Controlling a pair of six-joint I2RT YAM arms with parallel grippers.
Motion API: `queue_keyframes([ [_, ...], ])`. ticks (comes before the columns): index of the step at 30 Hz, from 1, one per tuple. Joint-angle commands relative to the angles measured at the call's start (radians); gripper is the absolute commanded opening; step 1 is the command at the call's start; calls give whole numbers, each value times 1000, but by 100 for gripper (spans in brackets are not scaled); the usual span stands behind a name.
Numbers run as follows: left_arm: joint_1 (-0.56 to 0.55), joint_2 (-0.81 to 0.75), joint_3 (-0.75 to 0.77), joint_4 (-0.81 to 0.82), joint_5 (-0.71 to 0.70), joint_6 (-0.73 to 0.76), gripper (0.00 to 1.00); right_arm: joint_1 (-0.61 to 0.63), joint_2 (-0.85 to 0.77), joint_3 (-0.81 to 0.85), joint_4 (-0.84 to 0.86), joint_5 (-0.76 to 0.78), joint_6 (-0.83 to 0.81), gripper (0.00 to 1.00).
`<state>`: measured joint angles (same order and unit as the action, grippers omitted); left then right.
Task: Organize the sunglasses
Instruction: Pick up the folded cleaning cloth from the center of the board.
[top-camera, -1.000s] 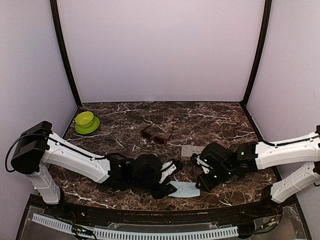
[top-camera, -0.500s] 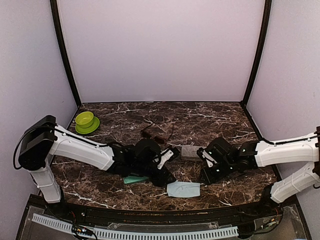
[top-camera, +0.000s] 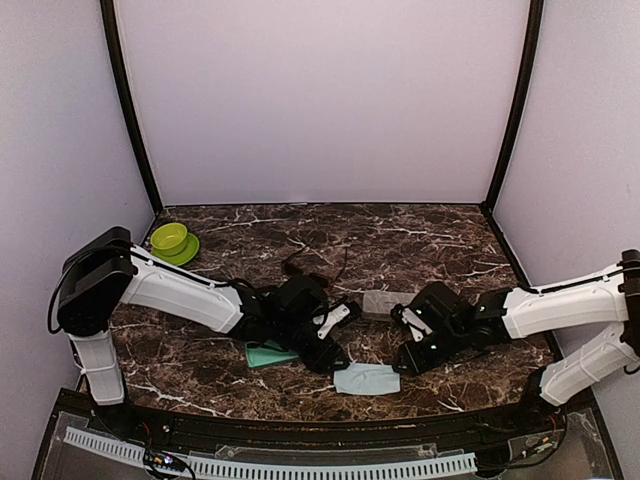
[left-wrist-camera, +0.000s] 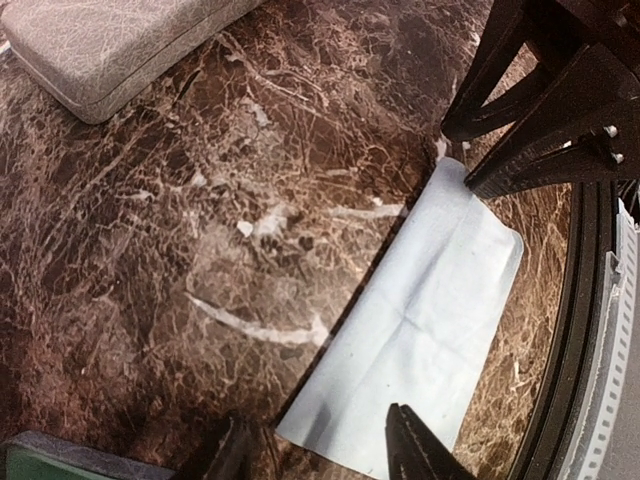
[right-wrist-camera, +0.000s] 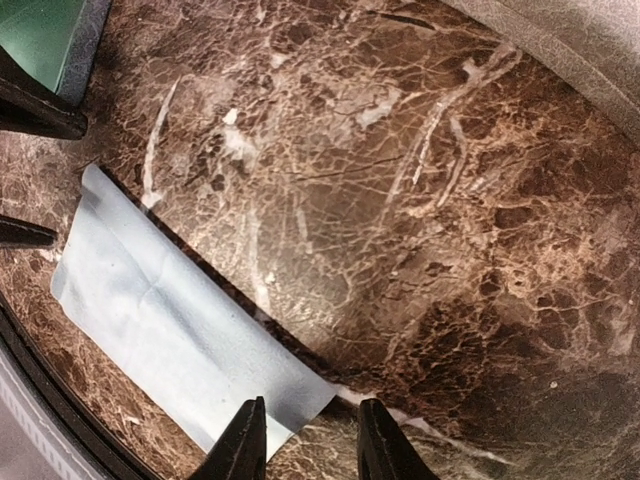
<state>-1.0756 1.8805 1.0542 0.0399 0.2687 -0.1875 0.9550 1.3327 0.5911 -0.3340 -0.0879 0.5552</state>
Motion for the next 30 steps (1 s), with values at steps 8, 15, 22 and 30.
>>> queue_keyframes([
  [8, 12, 26, 39, -61, 51, 22, 41, -17, 24, -25, 64, -29, -9, 30],
  [15, 13, 48, 43, -75, 37, 29, 34, -26, 31, -31, 71, -28, -13, 28],
  [22, 13, 59, 52, -83, 36, 33, 27, -35, 34, -29, 74, -31, -24, 25],
  [30, 11, 58, 58, -102, 34, 26, 22, -36, 39, -37, 92, -67, -27, 21],
])
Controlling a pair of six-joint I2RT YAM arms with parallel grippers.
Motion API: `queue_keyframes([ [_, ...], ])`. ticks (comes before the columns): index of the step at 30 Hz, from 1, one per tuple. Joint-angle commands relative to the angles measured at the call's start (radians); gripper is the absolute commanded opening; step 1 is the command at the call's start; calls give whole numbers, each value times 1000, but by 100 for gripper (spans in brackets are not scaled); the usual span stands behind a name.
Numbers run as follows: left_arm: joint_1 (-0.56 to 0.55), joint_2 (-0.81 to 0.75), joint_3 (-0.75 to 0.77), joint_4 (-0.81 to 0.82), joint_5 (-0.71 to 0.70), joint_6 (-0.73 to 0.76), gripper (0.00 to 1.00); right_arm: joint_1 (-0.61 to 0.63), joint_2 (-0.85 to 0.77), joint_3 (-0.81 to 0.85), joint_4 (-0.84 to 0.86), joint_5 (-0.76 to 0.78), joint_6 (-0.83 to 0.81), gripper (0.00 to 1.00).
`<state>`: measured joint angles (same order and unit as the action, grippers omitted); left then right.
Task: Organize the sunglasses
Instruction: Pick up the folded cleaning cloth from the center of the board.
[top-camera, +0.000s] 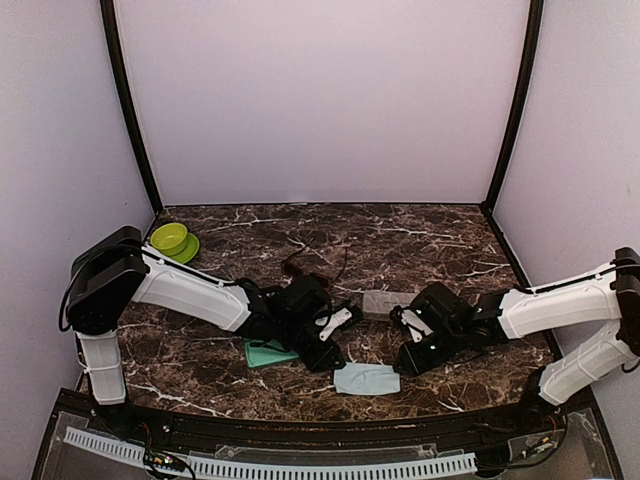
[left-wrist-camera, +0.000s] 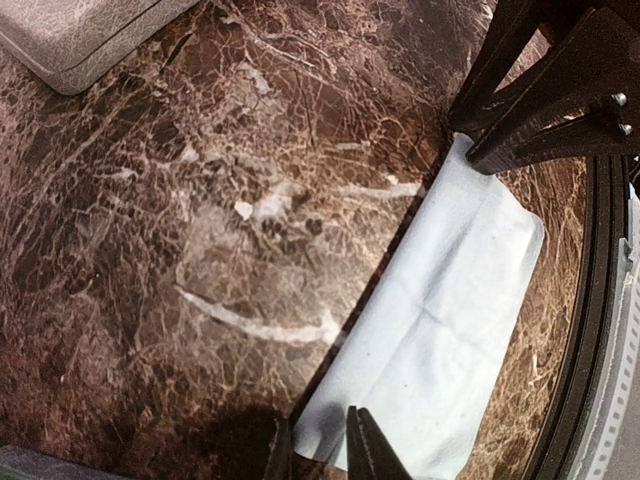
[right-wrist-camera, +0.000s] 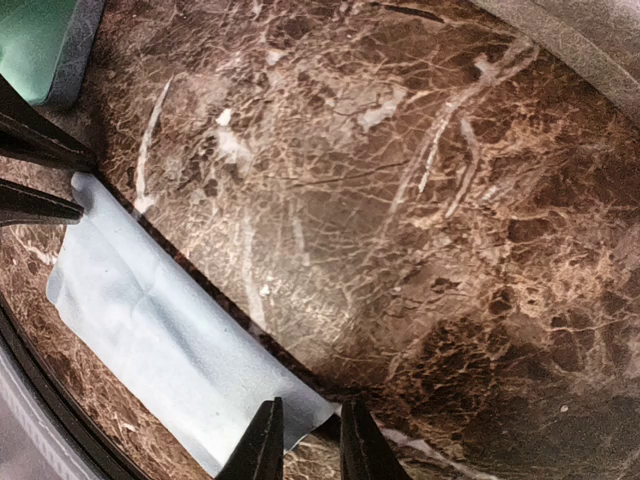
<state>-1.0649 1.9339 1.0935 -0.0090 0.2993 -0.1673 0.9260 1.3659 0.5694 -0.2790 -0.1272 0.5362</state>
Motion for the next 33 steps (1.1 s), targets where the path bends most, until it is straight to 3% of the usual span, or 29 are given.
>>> queue_keyframes([
  [1, 0, 3, 20, -56, 1, 6, 22, -7, 5, -16, 39, -32, -7, 21],
  [7, 0, -1, 19, -65, -11, 9, 25, -7, 4, -17, 43, -41, -5, 21],
  [29, -1, 7, 17, -48, 21, 9, 0, -9, 14, 10, 25, -1, -28, 2],
  [33, -1, 2, 16, -37, 26, 2, 0, -9, 1, 21, 15, 3, -37, 0],
])
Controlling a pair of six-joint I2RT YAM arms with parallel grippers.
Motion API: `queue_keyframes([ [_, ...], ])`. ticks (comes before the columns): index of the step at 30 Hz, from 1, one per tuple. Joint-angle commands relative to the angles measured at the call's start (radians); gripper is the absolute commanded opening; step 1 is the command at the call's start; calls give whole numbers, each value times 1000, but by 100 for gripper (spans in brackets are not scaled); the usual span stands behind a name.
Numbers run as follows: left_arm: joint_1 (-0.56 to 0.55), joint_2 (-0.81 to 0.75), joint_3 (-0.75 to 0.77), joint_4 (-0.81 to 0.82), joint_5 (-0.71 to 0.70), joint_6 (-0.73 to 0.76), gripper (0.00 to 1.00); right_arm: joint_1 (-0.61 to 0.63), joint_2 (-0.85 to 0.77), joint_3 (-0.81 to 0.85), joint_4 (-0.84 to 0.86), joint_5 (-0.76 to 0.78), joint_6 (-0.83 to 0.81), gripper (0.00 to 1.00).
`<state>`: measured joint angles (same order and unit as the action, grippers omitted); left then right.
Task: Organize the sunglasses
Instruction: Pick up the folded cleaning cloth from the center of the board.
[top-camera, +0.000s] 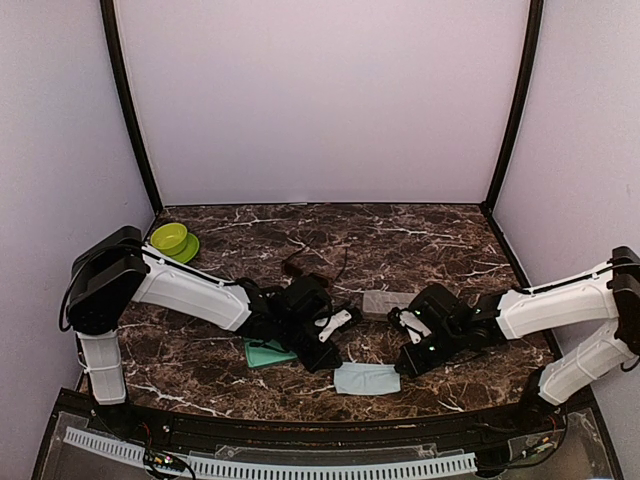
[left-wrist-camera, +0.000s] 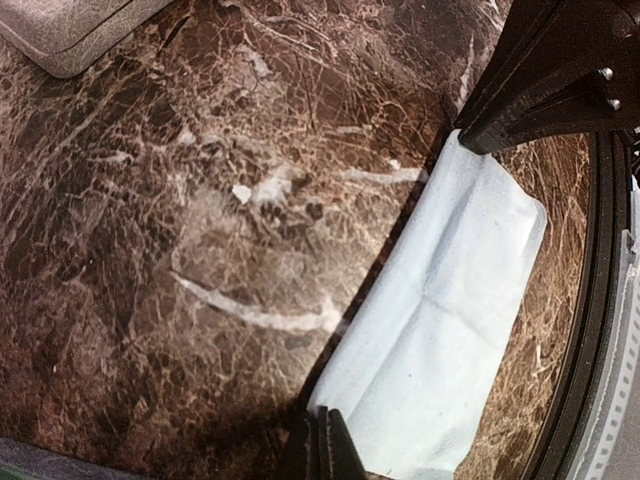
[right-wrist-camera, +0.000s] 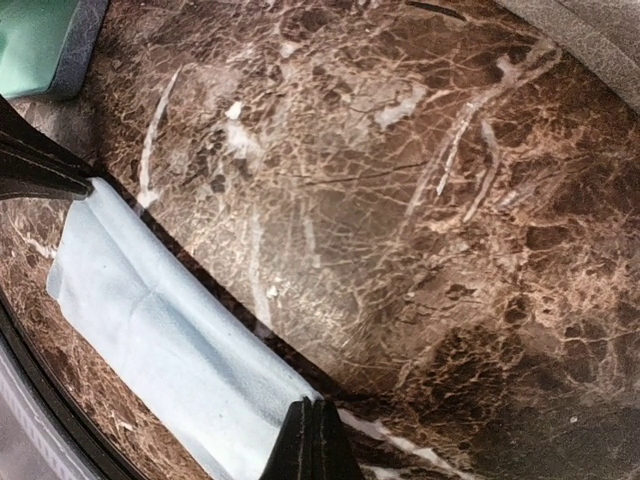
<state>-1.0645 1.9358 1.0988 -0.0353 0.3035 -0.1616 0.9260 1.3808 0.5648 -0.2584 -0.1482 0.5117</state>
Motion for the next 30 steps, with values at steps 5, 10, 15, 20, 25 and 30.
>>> queue_keyframes([
  [5, -2, -10, 10, 5, 28, -3, 0, -9, -23, 36, -10, 14, -25, 0],
  [10, -2, -33, 4, 18, 17, -1, 0, -9, -29, 51, -11, -9, -43, 0],
  [15, -1, -76, -13, 25, 5, -5, 0, -9, -56, 67, -46, 8, -50, 0],
  [20, -2, -133, -36, 35, -10, -16, 0, -9, -82, 89, -87, 24, -64, 0],
  [25, -3, -188, -59, 35, -35, -26, 0, -9, -84, 115, -108, 27, -79, 0],
  [30, -3, -253, -96, 29, -66, -46, 0, -9, -80, 157, -110, 23, -98, 0],
])
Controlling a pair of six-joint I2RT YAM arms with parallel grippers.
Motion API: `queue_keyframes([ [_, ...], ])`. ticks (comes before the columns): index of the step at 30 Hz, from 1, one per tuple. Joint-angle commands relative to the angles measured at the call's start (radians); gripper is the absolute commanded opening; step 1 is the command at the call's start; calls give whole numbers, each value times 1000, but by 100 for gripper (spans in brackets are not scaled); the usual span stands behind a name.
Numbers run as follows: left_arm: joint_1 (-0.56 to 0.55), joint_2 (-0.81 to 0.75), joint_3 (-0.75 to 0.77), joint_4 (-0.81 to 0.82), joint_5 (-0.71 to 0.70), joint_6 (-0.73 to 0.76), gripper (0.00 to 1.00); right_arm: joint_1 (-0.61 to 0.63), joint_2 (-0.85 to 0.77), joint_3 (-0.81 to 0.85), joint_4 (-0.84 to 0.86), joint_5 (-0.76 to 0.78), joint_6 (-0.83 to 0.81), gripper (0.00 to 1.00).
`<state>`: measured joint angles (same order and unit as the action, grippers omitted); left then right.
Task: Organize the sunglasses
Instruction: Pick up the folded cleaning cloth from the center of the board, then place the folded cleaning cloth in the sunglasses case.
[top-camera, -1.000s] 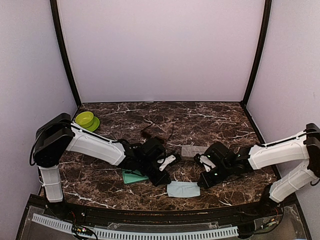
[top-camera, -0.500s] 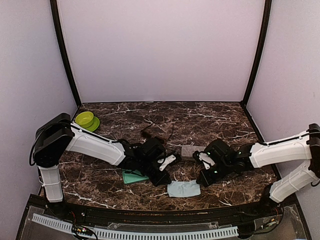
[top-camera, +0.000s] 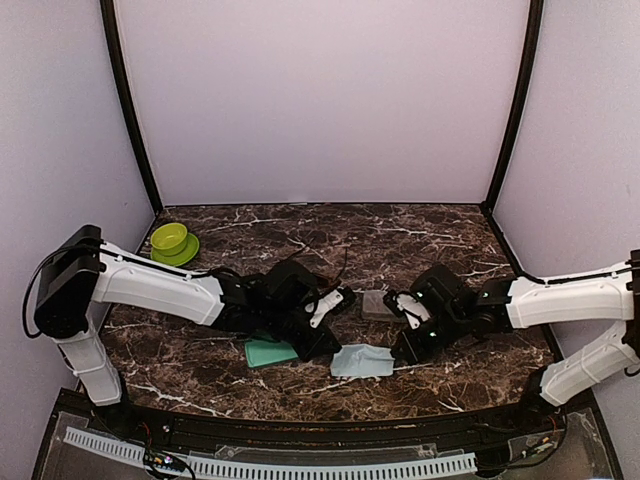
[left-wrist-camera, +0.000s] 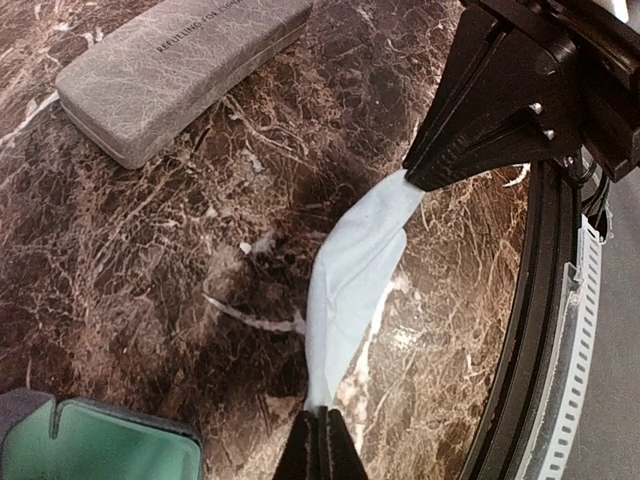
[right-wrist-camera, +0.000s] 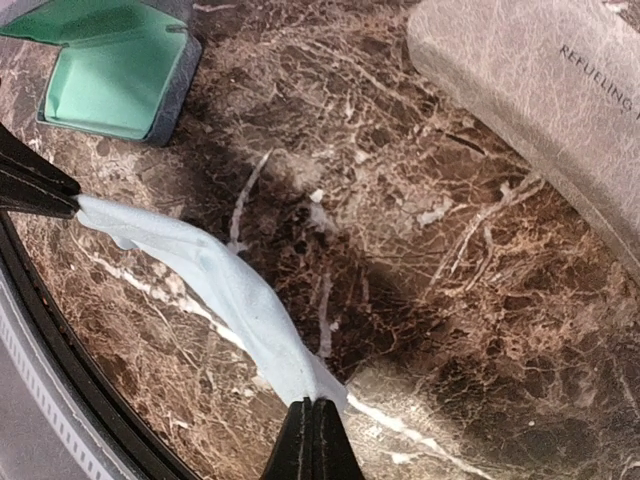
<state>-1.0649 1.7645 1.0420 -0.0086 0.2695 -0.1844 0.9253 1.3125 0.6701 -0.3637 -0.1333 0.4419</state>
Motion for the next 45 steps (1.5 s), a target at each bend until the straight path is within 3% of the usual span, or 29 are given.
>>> queue_keyframes([
  [1, -3, -94, -50, 1, -39, -29, 0, -8, -10, 62, -2, 6, -35, 0],
  [14, -3, -274, -165, -66, -148, -104, 0, -6, 110, 216, 35, -62, -108, 0],
  [23, -3, -390, -212, -215, -268, -177, 0, 31, 256, 360, 45, -101, -143, 0],
  [37, -6, -574, -334, -292, -309, -262, 0, 135, 387, 511, 39, -98, -147, 0],
  [45, -8, -599, -383, -301, -320, -293, 0, 150, 420, 531, 36, -83, -137, 0],
])
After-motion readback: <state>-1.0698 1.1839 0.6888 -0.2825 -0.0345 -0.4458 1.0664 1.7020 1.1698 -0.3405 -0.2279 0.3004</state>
